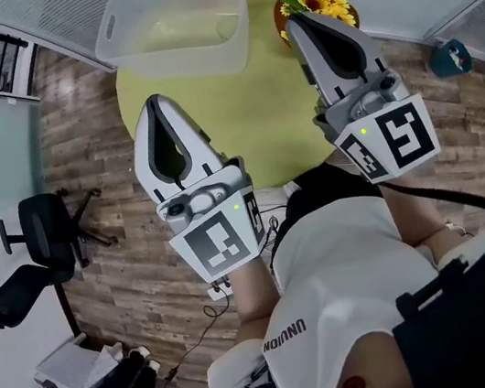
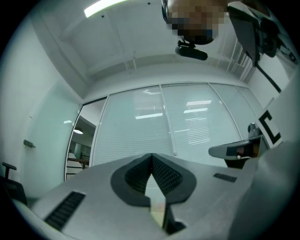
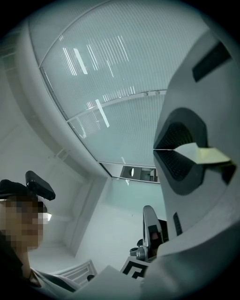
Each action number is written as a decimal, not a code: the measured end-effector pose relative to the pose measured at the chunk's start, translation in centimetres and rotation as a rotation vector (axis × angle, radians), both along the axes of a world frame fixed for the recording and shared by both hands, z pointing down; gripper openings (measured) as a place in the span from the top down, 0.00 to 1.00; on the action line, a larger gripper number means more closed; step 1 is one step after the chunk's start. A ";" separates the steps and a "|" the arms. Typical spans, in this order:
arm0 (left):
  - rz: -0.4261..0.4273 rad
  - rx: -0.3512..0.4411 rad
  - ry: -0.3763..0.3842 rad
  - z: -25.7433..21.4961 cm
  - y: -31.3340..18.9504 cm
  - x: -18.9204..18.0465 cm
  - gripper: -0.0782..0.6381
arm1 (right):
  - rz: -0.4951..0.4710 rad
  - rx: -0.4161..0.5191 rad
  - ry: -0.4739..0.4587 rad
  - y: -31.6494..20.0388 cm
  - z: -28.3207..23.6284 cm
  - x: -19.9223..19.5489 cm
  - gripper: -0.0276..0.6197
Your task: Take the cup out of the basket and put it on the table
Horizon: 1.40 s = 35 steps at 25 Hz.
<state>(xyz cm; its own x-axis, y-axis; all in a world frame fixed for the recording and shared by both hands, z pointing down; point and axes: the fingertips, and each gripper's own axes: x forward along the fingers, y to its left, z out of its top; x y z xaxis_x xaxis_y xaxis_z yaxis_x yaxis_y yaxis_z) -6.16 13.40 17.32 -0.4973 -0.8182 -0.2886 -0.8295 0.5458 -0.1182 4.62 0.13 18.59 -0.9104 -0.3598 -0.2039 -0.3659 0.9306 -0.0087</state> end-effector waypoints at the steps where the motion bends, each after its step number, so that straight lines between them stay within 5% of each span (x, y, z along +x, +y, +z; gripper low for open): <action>1: 0.004 0.003 -0.002 -0.1 -0.2 -0.1 0.87 | -0.008 0.002 -0.001 -0.2 -0.1 -0.4 0.93; 10: -0.015 -0.010 -0.007 -1.6 -3.7 -2.7 0.87 | -0.081 -0.003 -0.004 -4.0 -0.9 -4.6 0.93; 25: -0.009 0.103 0.028 -5.2 -7.3 -6.0 0.87 | -0.143 -0.056 -0.007 -9.0 -0.4 -7.7 0.93; 35: 0.166 0.044 0.078 -3.3 -10.6 -9.3 0.87 | -0.034 -0.069 0.014 -9.4 1.1 -9.2 0.93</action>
